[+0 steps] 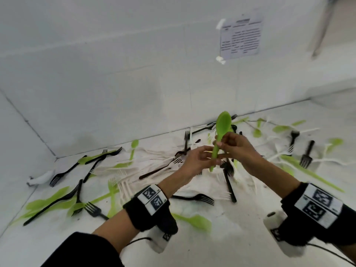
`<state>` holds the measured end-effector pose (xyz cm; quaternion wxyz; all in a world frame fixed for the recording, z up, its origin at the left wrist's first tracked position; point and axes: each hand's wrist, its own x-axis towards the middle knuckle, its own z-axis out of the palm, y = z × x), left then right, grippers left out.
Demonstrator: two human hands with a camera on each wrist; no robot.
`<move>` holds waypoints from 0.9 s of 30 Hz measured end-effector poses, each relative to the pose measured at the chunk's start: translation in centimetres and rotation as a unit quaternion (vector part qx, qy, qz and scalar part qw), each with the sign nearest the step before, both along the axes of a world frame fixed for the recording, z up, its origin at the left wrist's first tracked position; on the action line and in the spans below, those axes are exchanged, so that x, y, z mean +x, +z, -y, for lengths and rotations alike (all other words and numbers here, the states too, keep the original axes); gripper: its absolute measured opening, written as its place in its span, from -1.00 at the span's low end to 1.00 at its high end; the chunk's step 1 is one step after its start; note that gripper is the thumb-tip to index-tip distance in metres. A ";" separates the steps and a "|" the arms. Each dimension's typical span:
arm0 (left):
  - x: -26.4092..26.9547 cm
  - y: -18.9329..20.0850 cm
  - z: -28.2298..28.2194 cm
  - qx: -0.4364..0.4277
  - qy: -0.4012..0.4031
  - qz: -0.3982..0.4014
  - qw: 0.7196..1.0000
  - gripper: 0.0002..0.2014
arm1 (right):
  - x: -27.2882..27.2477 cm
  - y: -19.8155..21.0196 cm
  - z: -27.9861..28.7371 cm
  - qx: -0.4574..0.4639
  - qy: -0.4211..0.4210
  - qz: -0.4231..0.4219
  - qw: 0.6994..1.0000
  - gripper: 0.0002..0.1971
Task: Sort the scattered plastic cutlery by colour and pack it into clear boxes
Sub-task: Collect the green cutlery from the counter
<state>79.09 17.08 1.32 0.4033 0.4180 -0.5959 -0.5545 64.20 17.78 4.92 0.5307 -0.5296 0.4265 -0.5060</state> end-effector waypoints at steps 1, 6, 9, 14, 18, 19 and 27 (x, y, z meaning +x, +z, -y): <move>-1.2 0.1 0.3 -0.004 -0.010 0.003 1.000 -0.73 | -1.4 0.1 0.0 -0.003 -0.020 0.001 1.000 -0.87; -7.5 0.4 1.8 -0.036 -0.063 0.050 0.996 -0.76 | -10.3 0.7 -0.4 -0.026 -0.132 0.005 0.991 -0.74; -11.9 0.4 2.8 -0.068 -0.079 0.090 0.990 -0.72 | -16.8 0.9 -1.3 -0.050 -0.165 -0.034 0.984 -0.77; -20.3 0.6 3.7 -0.096 -0.102 0.102 0.985 -0.66 | -26.2 0.4 -3.1 -0.054 -0.228 -0.105 0.967 -0.75; -28.0 0.7 4.5 -0.126 -0.140 0.128 0.974 -0.69 | -33.5 -0.3 -4.8 -0.037 -0.277 -0.137 0.950 -0.79; -30.0 0.7 4.7 -0.137 -0.152 0.133 0.970 -0.69 | -35.3 -0.5 -5.3 -0.034 -0.287 -0.146 0.946 -0.78; -43.4 0.7 6.1 -0.246 -0.268 0.209 0.908 -0.70 | -46.5 -2.9 -9.3 0.020 -0.349 -0.216 0.912 -0.77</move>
